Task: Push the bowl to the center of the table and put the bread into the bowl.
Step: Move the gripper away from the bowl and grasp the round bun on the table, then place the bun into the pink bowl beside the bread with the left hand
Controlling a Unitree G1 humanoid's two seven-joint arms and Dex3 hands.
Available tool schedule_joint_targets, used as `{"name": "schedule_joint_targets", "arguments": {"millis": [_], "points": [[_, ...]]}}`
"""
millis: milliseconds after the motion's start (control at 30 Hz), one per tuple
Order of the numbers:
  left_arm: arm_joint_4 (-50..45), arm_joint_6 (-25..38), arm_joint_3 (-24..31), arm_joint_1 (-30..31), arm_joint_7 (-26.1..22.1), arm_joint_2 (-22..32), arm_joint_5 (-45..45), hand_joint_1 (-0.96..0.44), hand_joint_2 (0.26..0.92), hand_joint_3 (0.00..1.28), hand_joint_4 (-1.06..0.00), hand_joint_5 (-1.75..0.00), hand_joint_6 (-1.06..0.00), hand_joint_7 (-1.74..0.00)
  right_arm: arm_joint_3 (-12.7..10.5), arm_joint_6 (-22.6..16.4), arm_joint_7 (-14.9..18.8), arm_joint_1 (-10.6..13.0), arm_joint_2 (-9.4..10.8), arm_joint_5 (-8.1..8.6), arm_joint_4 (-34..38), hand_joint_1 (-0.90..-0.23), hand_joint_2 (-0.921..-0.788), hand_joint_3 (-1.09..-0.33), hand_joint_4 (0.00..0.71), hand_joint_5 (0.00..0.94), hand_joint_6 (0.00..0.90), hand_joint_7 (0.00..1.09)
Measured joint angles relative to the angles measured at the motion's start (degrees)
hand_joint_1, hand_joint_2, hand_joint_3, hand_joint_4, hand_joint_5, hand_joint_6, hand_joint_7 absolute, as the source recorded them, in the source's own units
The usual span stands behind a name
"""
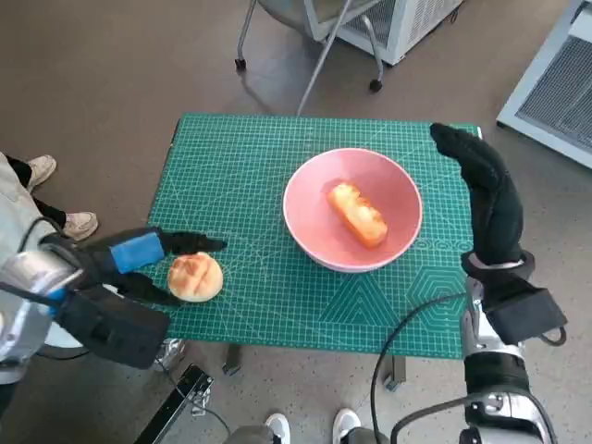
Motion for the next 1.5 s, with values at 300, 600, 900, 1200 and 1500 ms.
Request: {"name": "schedule_joint_targets", "arguments": {"millis": [300, 600, 900, 1200, 1500], "points": [[7.6, 0.3, -5.0, -3.3, 1.5, -3.1, 5.5, -0.02, 0.803, 0.01, -0.34, 0.0, -0.47, 0.0, -0.3, 0.1, 0.2, 0.1, -0.3, 0.01, 0.0, -0.566, -0.921, -0.737, 0.342, 0.002, 0.022, 0.85], [16.5, -1.4, -10.5, -7.2, 8.6, -6.0, 12.0, 0.08, 0.904, 0.17, -0.52, -0.05, -0.63, -0.05, -0.6, 0.2, 0.2, 0.6, -0.4, -0.03, -0.9, -0.568, -0.921, -0.735, 0.343, 0.002, 0.025, 0.85], [23.6, -6.7, -14.9, -11.6, 23.0, -5.9, 19.7, 0.04, 0.822, 0.42, -0.54, -1.08, -0.53, -1.32, -0.6, 0.6, 0.2, 0.7, -0.4, -0.09, -1.3, -0.559, -0.921, -0.735, 0.343, 0.002, 0.028, 0.84], [22.5, -10.2, -12.6, -13.1, 24.1, -5.4, 16.2, 0.02, 0.902, 0.14, -0.57, -1.3, -0.66, -1.14, -0.9, 0.6, 0.2, 0.6, -0.6, -0.14, -1.2, -0.555, -0.921, -0.735, 0.343, 0.002, 0.03, 0.84], [19.4, -10.7, -5.8, -19.5, 21.6, -5.4, 7.3, 0.0, 0.92, 0.07, -0.61, -1.12, -0.7, -1.21, -1.1, 0.6, 0.2, 0.6, -0.8, -0.13, -1.0, -0.554, -0.921, -0.732, 0.343, 0.002, 0.033, 0.83]]}}
